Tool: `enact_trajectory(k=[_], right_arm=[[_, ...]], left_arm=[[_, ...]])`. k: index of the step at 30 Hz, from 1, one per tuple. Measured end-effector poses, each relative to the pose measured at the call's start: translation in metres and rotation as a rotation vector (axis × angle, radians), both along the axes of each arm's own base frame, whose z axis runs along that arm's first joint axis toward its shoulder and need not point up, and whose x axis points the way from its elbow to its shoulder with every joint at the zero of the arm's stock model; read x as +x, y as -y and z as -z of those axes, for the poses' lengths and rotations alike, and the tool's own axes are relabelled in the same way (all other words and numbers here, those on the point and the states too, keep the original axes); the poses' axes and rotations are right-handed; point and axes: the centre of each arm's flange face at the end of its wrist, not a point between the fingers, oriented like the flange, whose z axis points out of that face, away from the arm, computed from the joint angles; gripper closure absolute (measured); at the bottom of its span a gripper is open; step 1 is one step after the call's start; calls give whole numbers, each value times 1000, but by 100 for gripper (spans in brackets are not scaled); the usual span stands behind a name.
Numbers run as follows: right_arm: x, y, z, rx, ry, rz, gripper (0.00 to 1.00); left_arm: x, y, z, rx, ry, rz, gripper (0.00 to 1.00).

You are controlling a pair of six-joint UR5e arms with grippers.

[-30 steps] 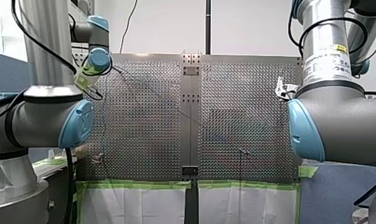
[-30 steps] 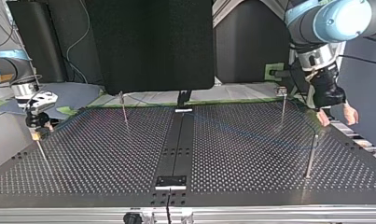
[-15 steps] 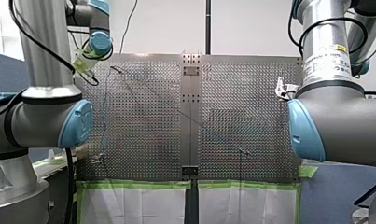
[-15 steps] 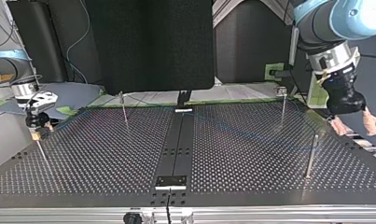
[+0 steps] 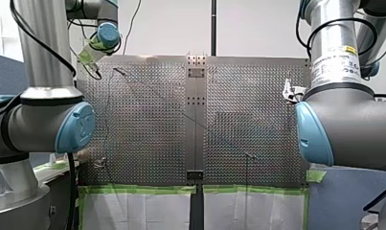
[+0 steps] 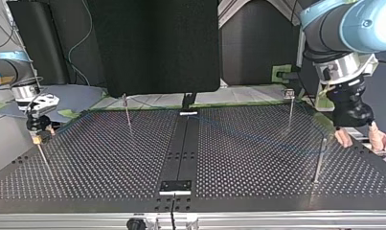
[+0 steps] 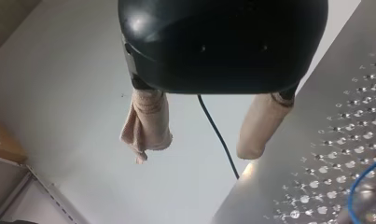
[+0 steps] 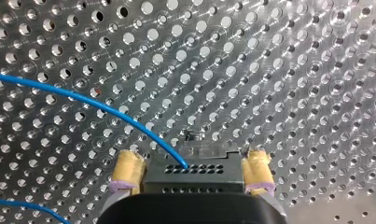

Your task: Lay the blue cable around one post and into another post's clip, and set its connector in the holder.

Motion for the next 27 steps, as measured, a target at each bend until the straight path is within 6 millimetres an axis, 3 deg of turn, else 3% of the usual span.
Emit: enact_trajectory(k=[9,27], right_arm=[[0,0,0,0,0,0,13],[0,0,0,0,0,0,13]], left_arm=[[-7,9,-21,74,-56,0,0],[-6,32,6,224,-271,117,0]])
